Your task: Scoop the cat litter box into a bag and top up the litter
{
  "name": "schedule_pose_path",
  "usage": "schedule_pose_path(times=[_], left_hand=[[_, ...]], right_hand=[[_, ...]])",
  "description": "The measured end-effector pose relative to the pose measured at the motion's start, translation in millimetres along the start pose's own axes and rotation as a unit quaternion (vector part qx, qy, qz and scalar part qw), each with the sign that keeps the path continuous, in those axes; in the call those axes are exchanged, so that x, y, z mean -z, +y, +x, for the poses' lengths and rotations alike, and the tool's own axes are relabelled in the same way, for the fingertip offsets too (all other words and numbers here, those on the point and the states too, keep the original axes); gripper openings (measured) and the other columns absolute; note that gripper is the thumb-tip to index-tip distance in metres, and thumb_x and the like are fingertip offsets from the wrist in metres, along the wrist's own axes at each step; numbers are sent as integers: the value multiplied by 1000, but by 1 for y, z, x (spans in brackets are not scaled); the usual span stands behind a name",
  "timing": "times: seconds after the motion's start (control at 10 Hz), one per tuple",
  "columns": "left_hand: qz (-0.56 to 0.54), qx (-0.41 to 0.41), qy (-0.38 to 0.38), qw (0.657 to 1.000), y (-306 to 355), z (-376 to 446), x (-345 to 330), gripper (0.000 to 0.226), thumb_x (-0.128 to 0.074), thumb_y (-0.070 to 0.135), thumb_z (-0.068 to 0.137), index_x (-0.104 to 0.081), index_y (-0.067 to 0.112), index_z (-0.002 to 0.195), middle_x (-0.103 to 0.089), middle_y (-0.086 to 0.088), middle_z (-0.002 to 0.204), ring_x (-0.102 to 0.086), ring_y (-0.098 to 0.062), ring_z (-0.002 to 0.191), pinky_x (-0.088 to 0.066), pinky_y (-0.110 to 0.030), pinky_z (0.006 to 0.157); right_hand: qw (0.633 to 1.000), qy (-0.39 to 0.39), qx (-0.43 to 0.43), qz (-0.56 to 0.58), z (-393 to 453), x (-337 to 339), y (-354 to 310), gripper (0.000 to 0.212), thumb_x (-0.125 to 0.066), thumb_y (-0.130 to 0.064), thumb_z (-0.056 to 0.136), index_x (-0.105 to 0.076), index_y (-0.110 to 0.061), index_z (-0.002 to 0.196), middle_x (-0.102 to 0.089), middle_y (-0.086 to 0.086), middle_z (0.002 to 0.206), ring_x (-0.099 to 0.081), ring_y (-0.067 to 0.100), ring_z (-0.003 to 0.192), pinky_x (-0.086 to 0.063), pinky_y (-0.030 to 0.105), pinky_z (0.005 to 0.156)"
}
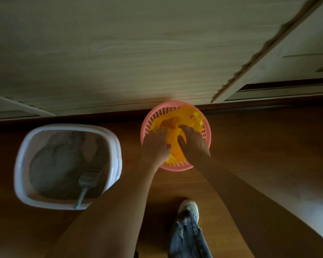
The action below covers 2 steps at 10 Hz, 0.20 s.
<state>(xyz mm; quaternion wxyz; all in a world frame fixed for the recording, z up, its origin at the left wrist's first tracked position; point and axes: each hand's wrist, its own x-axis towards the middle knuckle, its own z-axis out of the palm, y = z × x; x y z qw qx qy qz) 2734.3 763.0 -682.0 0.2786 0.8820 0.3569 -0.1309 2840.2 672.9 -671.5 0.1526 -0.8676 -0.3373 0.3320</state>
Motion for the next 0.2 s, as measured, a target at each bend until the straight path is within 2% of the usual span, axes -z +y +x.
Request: schedule_pose_path(times=[0.1, 0.2], left_hand=[[-67, -41, 89, 993, 8, -15, 21, 43, -48, 23, 95, -44, 16, 137, -51, -3, 135, -47, -20, 123, -41, -34, 101], [-35, -95, 156, 982, 15, -28, 50, 36, -50, 20, 93, -54, 12, 128, -60, -7, 121, -55, -24, 111, -45, -36, 92]], right_hand=[[991, 86, 12, 105, -10, 13, -12, 35, -43, -27, 99, -50, -19, 133, -55, 1, 134, -51, 18, 121, -45, 32, 92], [981, 136, 21, 135, -27, 44, -29, 31, -45, -23, 98, -56, -13, 126, -61, 4, 125, -55, 19, 114, -45, 31, 92]])
